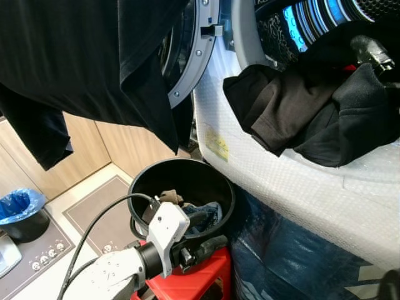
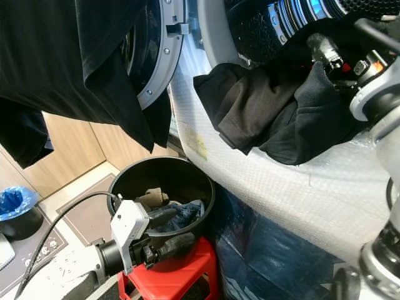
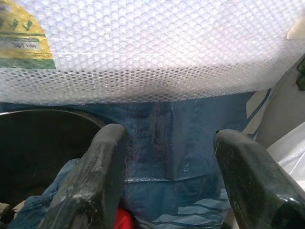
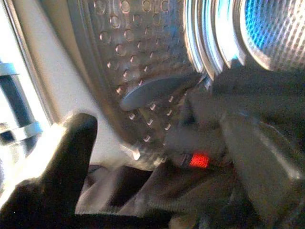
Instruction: Clothes washing
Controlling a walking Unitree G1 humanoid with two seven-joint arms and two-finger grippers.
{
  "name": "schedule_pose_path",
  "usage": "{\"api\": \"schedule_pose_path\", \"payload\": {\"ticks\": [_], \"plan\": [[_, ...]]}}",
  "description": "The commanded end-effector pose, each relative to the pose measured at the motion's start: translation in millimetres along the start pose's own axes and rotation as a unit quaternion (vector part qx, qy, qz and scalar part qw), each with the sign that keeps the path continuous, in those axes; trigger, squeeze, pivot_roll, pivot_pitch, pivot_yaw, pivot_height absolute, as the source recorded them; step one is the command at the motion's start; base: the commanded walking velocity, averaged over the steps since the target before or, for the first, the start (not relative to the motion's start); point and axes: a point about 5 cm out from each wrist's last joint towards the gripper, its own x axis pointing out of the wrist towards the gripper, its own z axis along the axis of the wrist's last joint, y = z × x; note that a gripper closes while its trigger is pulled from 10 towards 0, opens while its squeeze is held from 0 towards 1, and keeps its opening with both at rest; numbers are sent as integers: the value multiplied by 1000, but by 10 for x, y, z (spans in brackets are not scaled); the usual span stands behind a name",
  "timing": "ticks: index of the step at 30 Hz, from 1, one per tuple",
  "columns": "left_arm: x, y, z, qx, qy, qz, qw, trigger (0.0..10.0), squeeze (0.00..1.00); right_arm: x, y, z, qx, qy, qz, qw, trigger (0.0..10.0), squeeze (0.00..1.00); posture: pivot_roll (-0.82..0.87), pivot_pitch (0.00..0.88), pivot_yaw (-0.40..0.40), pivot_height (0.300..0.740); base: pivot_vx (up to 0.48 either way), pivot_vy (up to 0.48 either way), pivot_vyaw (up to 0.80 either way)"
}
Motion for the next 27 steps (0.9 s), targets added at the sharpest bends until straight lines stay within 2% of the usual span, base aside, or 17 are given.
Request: {"api": "schedule_pose_path", "payload": {"ticks": [1,2,4,7,11,16,20,21,23,24,26,27], "plan": [[-10,22,-8,-2,0,4,1000,10000,0,-46,36,68,18,-30,22,999,10000,0,-82,98,12,740,0,0,0],[-5,25,-6,-1,-2,6,1000,10000,0,-73,37,37,47,-38,36,997,10000,0,-76,94,9,740,0,0,0],[1,29,1,0,-5,9,1000,10000,0,-110,63,13,69,-49,63,994,10000,0,-75,91,7,740,0,0,0],[4,33,7,-2,-7,12,1000,10000,0,-141,81,14,80,-70,78,991,10000,0,-73,88,7,740,0,0,0],[13,72,21,3,-12,24,1000,10000,0,-107,-35,83,103,-119,16,987,10000,0,-70,82,5,740,0,0,0],[20,77,34,3,-17,29,999,10000,0,-109,-95,140,94,-143,-10,985,10000,0,-69,82,6,740,0,0,0],[16,72,30,2,-17,29,999,10000,0,-207,23,116,89,-129,83,984,10000,0,-70,87,5,740,0,0,0],[16,72,30,2,-17,29,999,10000,0,-207,23,116,89,-129,83,984,10000,0,-70,87,5,740,0,0,0],[15,72,18,1,-16,29,999,10000,0,-295,137,8,59,-93,146,983,10000,0,-71,88,7,740,0,0,0],[15,72,18,1,-16,29,999,10000,0,-295,137,8,59,-93,146,983,10000,0,-71,88,7,740,0,0,0],[20,67,13,1,-16,29,999,10000,0,-412,265,-122,28,-58,210,976,10000,0,-71,89,8,740,0,0,0],[23,69,14,1,-17,29,999,10000,0,-407,256,-145,20,-58,201,978,10000,0,-71,89,8,740,0,0,0]]}}
